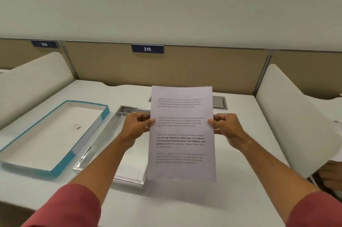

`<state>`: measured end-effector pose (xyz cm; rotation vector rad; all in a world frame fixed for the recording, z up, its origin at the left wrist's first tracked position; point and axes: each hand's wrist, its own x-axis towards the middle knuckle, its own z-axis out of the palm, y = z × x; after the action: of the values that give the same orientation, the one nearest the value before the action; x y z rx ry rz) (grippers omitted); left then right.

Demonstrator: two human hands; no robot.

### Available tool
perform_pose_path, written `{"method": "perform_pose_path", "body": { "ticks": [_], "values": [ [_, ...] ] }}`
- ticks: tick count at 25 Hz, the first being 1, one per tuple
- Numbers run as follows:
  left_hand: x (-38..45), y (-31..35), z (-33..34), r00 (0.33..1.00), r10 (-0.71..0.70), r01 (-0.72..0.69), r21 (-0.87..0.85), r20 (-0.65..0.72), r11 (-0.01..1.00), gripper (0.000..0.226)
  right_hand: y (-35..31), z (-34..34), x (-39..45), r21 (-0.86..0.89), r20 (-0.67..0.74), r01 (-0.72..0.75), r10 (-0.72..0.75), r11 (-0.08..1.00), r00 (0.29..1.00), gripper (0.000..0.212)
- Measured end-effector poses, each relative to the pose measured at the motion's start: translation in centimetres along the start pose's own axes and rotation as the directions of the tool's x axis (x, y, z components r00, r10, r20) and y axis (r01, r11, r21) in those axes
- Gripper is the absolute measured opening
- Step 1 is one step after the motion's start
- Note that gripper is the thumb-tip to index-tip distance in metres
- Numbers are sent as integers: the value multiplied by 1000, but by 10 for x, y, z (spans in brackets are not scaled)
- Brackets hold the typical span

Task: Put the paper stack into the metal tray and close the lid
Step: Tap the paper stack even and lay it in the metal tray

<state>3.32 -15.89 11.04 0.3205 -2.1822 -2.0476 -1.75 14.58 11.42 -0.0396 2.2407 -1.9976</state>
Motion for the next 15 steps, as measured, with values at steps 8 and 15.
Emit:
{"method": "perform_pose_path", "body": {
  "ticks": [8, 15],
  "values": [
    [5, -11, -126, 984, -178, 178, 30, -13, 984, 7, 2, 134, -18, 48, -75, -190, 193, 981, 978, 17],
    [25, -25, -176, 961, -269, 272, 61, -59, 960, 17, 6, 200, -15, 46, -133, -298, 301, 954, 944, 14]
  ]
}}
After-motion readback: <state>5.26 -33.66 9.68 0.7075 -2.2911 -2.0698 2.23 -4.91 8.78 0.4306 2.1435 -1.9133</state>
